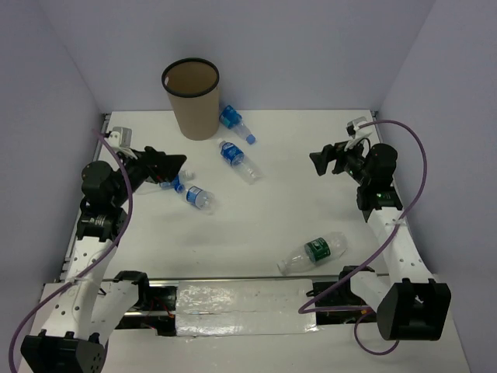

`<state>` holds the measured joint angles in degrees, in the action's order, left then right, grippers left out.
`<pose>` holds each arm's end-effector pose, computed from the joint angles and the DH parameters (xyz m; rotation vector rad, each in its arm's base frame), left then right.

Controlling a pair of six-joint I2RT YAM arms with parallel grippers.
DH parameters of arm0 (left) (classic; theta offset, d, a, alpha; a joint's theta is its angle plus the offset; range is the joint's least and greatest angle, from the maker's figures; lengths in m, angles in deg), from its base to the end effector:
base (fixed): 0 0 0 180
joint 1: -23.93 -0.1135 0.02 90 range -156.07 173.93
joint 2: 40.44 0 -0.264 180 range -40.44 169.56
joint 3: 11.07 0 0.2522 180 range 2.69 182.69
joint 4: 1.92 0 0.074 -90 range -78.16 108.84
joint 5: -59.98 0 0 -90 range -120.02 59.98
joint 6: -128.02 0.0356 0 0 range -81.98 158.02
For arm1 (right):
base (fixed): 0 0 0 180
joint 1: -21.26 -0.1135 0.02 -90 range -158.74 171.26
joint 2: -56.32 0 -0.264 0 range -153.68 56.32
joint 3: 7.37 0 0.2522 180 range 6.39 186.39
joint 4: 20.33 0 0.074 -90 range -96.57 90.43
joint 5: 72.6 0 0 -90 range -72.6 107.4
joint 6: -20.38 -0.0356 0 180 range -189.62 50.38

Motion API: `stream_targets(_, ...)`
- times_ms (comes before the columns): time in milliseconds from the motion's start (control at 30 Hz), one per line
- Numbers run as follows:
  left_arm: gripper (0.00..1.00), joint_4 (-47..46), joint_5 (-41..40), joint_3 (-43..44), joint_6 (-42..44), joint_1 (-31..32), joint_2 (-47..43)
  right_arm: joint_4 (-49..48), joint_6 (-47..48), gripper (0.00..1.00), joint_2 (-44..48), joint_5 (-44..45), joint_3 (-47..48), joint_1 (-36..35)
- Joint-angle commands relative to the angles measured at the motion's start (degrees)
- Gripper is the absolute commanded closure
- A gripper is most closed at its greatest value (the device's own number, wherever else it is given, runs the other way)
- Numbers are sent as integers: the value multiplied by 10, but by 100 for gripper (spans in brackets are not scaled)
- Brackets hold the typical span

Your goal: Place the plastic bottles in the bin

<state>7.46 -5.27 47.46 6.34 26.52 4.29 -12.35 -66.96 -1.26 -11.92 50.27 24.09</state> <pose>0.1825 -0.0232 0.3676 -0.0328 1.5537 -0.7984 0.2353 0.0058 0.3221 -0.3760 1.6625 0.3650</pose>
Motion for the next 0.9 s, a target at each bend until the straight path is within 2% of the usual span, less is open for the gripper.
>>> stream_targets(0, 1, -13, 10, 26, 14, 2, 5, -54, 12, 0, -2, 7, -4, 2)
stream_targets(100, 1, -16, 9, 26, 7, 2, 11, -23, 64, 0, -17, -14, 14, 2)
stream_targets(133, 1, -17, 6, 25, 4, 2, 11, 2, 97, 0, -22, -75, 22, 2)
stream_targets(167, 0, -17, 1, 25, -5, 2, 16, 73, 184, 0, -33, -111, 30, 2)
stream_targets(233, 1, -8, -22, 28, -11, 2, 25, 151, 295, 0, -48, -210, 59, 2)
stream_targets(300, 1, 4, -52, 31, -29, 3, 33, 217, 330, 0, -67, -254, 77, 0)
stream_targets(333, 1, 23, -92, 33, -55, 2, 41, 242, 349, 1, -74, -281, 85, -5)
stream_targets(400, 1, 50, -135, 33, -91, 2, 52, 252, 352, 1, -72, -278, 89, -19)
stream_targets(533, 1, 189, -254, 41, -222, 2, 96, 227, 327, 0, -19, -260, 62, -25)
stream_targets(567, 1, 251, -279, 47, -237, 2, 105, 205, 319, 0, -8, -260, 46, -26)
stream_targets(633, 1, 294, -319, 56, -270, 2, 130, 188, 300, 0, 13, -262, 32, -42)
stream_targets(800, 1, 295, -363, 64, -319, 1, 185, 189, 288, 1, 46, -277, 17, -44)
stream_targets(867, 1, 304, -378, 79, -336, 1, 242, 188, 292, 1, 63, -275, 6, -44)
